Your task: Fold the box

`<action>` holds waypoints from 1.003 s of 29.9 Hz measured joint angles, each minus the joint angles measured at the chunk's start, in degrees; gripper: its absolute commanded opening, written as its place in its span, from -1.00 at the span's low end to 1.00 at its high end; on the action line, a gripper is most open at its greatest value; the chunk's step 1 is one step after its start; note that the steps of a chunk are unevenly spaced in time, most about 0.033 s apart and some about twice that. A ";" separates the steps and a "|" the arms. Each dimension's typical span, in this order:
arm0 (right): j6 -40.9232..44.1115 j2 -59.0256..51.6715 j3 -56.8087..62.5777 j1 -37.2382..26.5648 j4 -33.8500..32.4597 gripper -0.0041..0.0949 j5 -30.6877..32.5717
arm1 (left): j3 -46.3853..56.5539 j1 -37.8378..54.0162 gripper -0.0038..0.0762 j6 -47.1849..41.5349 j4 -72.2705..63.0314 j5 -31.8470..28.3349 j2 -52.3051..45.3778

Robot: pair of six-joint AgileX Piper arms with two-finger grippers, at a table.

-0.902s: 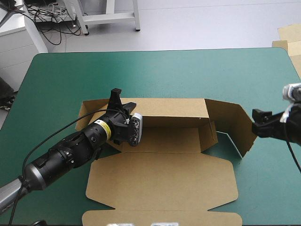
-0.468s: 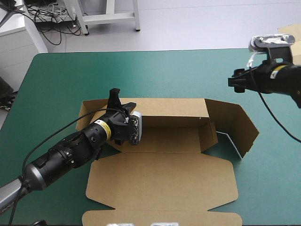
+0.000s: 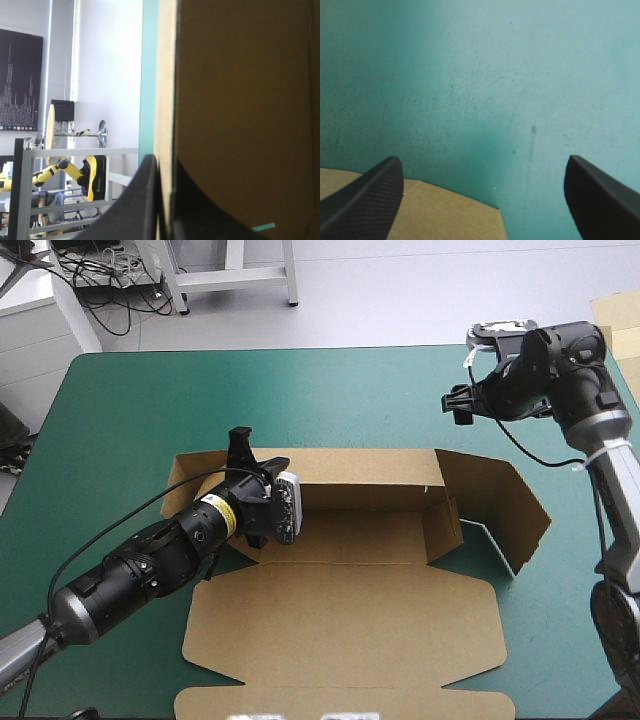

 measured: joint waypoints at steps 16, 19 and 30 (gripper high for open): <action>-3.41 3.33 2.55 -4.37 9.57 0.72 -0.03 | -0.38 -0.24 -0.93 -2.68 0.47 3.01 -0.10; -4.67 2.54 5.72 -4.37 10.54 0.70 -0.08 | -0.38 -0.24 -0.93 -2.68 0.54 3.06 -0.17; -8.36 -5.85 13.41 -4.37 10.23 0.55 -0.30 | -0.38 -0.24 -0.93 -2.84 0.66 3.12 -0.17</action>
